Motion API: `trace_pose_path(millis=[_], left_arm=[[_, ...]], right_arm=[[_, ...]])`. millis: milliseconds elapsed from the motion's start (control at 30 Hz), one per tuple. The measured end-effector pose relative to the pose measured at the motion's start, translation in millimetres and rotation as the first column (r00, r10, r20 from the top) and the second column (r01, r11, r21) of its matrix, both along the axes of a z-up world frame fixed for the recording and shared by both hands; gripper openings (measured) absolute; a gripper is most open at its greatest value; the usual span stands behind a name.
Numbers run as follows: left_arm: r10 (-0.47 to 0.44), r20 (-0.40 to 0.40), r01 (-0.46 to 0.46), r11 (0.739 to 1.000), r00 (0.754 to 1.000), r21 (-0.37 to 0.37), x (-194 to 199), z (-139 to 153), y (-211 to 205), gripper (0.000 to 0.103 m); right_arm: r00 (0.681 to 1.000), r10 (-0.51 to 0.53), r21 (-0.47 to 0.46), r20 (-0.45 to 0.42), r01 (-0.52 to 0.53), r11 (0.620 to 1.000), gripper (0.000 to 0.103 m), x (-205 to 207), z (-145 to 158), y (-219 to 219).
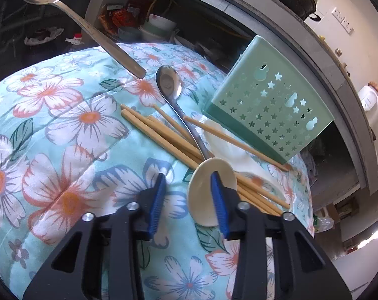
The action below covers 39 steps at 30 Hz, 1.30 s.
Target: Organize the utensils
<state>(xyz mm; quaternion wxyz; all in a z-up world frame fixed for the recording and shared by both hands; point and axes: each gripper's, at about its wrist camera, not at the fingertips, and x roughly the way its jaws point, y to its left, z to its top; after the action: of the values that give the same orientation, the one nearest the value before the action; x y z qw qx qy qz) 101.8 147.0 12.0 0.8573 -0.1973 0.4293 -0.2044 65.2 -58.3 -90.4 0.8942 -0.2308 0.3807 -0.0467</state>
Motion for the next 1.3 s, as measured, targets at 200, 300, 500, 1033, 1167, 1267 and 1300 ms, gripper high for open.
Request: trace_pose_path(millis=[200, 300, 500, 1033, 1167, 1267, 1300], left_arm=[[0.01, 0.022, -0.011, 1.0, 1.0, 0.015, -1.0, 6.6, -2.6, 0.001], [0.008, 0.043, -0.009, 1.0, 0.999, 0.018, -1.6, 13.7, -5.2, 0.001], [-0.009, 0.135, 0.007, 1.0, 0.991, 0.009, 0.7, 41.8, -15.6, 0.001], [-0.136, 0.362, 0.12, 0.991, 0.922, 0.067, 67.9, 126.2, -117.2, 0.001], [-0.176, 0.368, 0.103, 0.973, 0.913, 0.209, 81.7, 127.6, -152.6, 0.001], [-0.208, 0.367, 0.097, 0.95, 0.907, 0.297, 87.0, 124.6, -171.7, 0.001], [-0.216, 0.368, 0.091, 0.94, 0.904, 0.329, 88.2, 123.4, -177.9, 0.001]], right_arm=[[1.0, -0.029, 0.079, 0.002, 0.029, 0.996, 0.005, -2.7, 9.1, -13.4], [0.999, -0.032, 0.125, 0.023, 0.029, 0.992, 0.005, -14.6, 21.3, -24.2], [0.997, -0.042, 0.289, 0.065, 0.022, 0.957, 0.004, -40.4, 58.6, -55.7], [0.953, -0.193, 0.565, 0.232, 0.03, 0.825, 0.004, -73.7, 149.6, -155.0], [0.955, -0.197, 0.574, 0.223, 0.035, 0.818, 0.004, -72.9, 146.0, -160.5], [0.956, -0.195, 0.573, 0.22, 0.035, 0.819, 0.004, -70.3, 143.5, -163.6], [0.956, -0.195, 0.576, 0.219, 0.035, 0.817, 0.004, -69.5, 143.1, -164.8]])
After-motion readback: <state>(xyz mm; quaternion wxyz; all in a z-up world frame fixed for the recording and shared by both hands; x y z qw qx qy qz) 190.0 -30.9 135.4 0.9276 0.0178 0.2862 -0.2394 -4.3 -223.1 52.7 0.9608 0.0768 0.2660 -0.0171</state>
